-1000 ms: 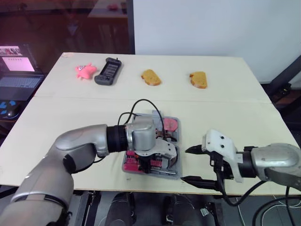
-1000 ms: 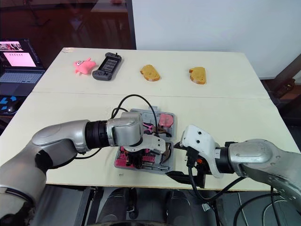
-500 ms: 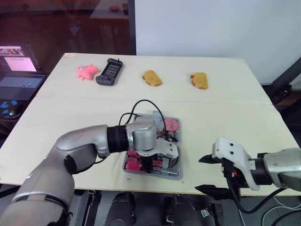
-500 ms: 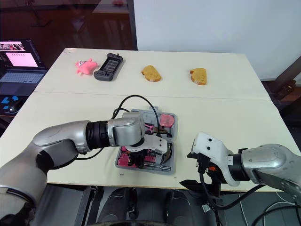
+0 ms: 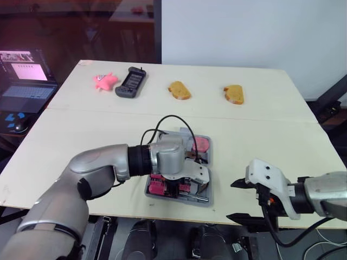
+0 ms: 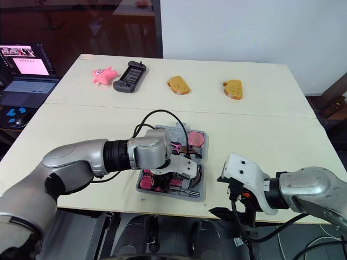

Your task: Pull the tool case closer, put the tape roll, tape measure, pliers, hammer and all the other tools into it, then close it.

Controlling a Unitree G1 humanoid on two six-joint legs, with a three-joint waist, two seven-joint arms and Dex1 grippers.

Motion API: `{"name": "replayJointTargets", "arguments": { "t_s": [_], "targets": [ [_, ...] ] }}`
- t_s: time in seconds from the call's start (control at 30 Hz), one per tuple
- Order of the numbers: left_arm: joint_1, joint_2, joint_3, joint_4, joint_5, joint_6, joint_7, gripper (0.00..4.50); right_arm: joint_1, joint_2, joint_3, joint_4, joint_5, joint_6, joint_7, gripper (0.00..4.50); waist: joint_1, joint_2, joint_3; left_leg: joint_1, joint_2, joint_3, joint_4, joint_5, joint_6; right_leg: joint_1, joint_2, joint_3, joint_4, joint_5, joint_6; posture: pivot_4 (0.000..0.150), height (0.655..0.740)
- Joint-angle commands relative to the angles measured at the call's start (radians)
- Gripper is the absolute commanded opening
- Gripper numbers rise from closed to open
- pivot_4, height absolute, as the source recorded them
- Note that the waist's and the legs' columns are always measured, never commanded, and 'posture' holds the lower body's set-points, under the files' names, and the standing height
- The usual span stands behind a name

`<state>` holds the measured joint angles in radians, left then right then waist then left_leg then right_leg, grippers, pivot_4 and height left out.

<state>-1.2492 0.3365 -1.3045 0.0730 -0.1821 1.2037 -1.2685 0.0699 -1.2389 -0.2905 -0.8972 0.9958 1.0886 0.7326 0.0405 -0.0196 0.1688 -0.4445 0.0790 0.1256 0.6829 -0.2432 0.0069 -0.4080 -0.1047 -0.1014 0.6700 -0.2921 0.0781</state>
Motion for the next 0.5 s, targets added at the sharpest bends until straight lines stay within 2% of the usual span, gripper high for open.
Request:
{"name": "replayJointTargets", "arguments": {
  "t_s": [0.03,0.37,0.43,0.5],
  "targets": [
    [-0.017,0.001,-0.003,-0.007,0.040,-0.034,0.015,0.35,-0.015,0.005,-0.008,-0.009,0.001,-0.017,0.000,4.50,0.000,0.000,0.000,0.000,0.000,0.000,0.000,0.000,0.000,0.000,0.000,0.000,0.000,0.000,0.000,0.150,0.7188],
    [-0.017,0.001,0.008,-0.006,0.059,-0.057,0.028,0.35,-0.042,0.006,0.020,0.003,-0.012,-0.027,-0.004,4.50,0.000,0.000,0.000,0.000,0.000,0.000,0.000,0.000,0.000,0.000,0.000,0.000,0.000,0.000,0.000,0.150,0.7188],
    [-0.016,0.001,0.009,-0.003,0.064,-0.065,0.029,1.37,-0.045,0.006,0.023,0.006,-0.018,-0.029,-0.001,4.50,0.001,0.000,0.000,0.000,0.000,0.000,0.000,0.000,0.000,0.000,0.000,0.000,0.000,0.000,0.000,0.150,0.7188],
    [-0.014,-0.004,0.021,0.001,0.061,-0.061,0.030,2.16,-0.046,0.004,0.025,0.009,-0.021,-0.031,0.002,4.50,0.001,0.000,0.000,0.000,0.000,0.000,0.000,0.000,0.000,0.001,0.000,0.000,0.000,0.000,0.000,0.150,0.7188]
  ]
}}
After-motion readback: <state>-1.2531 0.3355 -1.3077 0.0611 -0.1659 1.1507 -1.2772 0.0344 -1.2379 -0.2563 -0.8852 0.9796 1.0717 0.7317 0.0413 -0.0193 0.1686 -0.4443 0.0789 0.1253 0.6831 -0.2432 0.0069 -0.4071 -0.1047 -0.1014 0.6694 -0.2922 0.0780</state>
